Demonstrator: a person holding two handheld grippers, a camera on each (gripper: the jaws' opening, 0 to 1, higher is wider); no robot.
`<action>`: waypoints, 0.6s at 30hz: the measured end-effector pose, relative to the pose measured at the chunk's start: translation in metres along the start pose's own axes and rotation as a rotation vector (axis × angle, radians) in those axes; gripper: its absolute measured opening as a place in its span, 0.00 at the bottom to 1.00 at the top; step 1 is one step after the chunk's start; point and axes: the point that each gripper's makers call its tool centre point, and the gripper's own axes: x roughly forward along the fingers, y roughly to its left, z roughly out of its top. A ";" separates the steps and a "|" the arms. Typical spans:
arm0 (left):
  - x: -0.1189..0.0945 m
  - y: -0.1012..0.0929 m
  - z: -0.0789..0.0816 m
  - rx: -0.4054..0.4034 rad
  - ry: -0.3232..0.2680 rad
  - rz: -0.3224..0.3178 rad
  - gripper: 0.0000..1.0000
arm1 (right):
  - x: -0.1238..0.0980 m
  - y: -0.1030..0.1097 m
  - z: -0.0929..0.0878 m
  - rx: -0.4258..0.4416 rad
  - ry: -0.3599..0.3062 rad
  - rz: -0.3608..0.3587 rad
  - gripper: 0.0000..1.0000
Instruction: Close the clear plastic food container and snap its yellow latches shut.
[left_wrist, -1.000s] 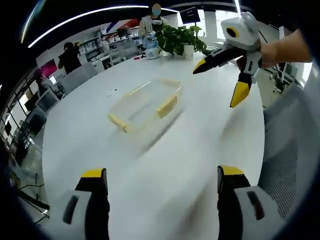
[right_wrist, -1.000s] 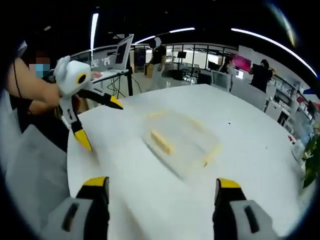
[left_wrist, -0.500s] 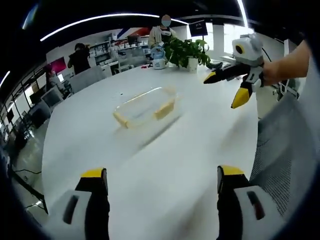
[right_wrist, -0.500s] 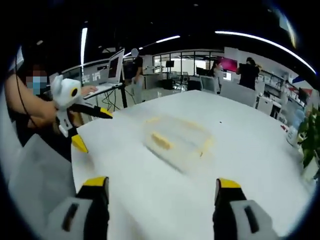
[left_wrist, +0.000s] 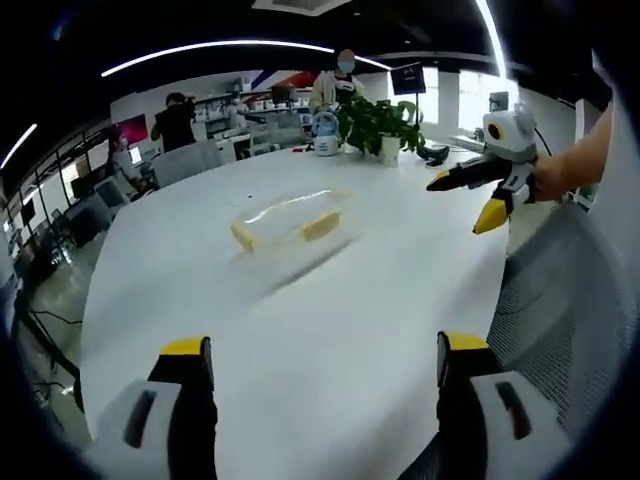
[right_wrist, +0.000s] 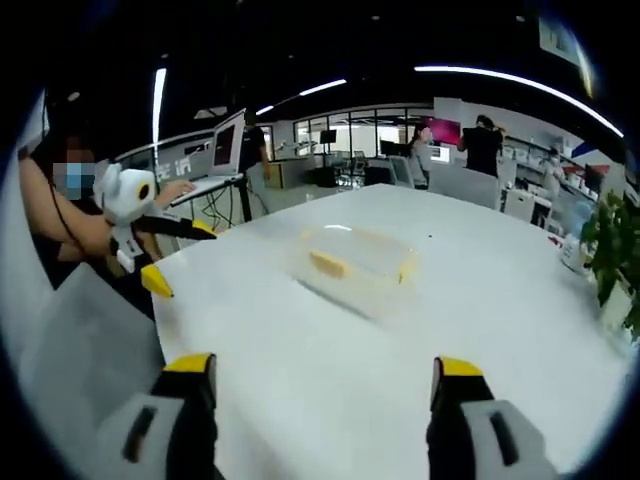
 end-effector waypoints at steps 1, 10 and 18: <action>-0.002 0.000 -0.001 -0.001 -0.004 0.002 0.92 | -0.002 0.000 -0.001 0.002 -0.004 -0.005 0.88; -0.014 -0.001 -0.002 -0.071 -0.057 0.039 0.94 | -0.018 -0.004 0.006 0.004 -0.031 -0.035 0.87; -0.012 -0.008 0.002 -0.088 -0.076 0.037 0.95 | -0.024 -0.006 0.000 0.003 -0.021 -0.052 0.87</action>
